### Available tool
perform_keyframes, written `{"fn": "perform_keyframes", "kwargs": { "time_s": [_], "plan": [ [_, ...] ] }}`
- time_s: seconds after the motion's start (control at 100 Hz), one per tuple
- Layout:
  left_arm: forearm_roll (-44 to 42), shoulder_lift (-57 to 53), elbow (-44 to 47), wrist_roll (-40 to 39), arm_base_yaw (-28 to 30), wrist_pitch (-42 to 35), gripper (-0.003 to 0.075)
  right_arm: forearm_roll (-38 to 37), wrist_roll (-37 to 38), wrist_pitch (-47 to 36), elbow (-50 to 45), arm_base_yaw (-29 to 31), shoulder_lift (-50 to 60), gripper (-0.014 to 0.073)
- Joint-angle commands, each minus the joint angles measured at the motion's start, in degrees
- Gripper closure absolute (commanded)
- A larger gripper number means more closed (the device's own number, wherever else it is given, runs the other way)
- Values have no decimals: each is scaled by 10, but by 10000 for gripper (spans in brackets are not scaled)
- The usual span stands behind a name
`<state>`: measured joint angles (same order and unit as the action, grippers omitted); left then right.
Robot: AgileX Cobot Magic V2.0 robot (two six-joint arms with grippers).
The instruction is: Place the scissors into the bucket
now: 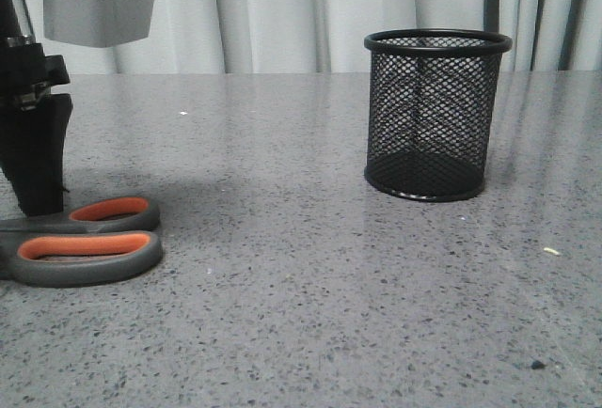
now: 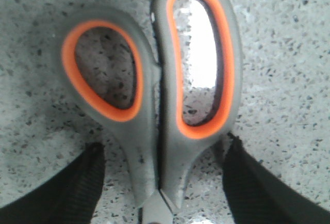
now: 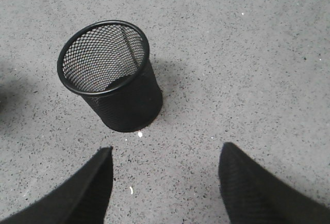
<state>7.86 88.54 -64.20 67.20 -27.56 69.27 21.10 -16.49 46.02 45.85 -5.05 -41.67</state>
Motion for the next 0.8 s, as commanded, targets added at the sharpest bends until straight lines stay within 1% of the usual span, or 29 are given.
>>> {"fn": "perform_keyframes", "kwargs": {
  "time_s": [0.0,0.08,0.09,0.1,0.2,0.29,0.34,0.54,0.63,0.79],
  "plan": [
    [10,-9,-10,1,-5,22,348,8,-6,-32,20,-2,-2,189],
    [10,-9,-10,1,-5,21,440,8,-6,-32,20,-2,-2,189],
    [10,-9,-10,1,-5,21,467,8,-6,-32,20,-2,-2,189],
    [10,-9,-10,1,-5,21,467,8,-6,-32,20,-2,-2,189],
    [10,-9,-10,1,-5,21,599,8,-6,-32,20,-2,-2,189],
    [10,-9,-10,1,-5,21,699,8,-6,-32,20,-2,-2,189],
    [10,-9,-10,1,-5,21,741,8,-6,-32,20,-2,-2,189],
    [10,-9,-24,0,-5,25,739,8,-6,-32,20,-2,-2,189],
    [10,-9,-53,-6,-5,40,739,8,-6,-32,20,-2,-2,189],
    [12,-11,-128,-49,-5,39,739,10,-6,-32,20,-2,-2,189]
  ]
}}
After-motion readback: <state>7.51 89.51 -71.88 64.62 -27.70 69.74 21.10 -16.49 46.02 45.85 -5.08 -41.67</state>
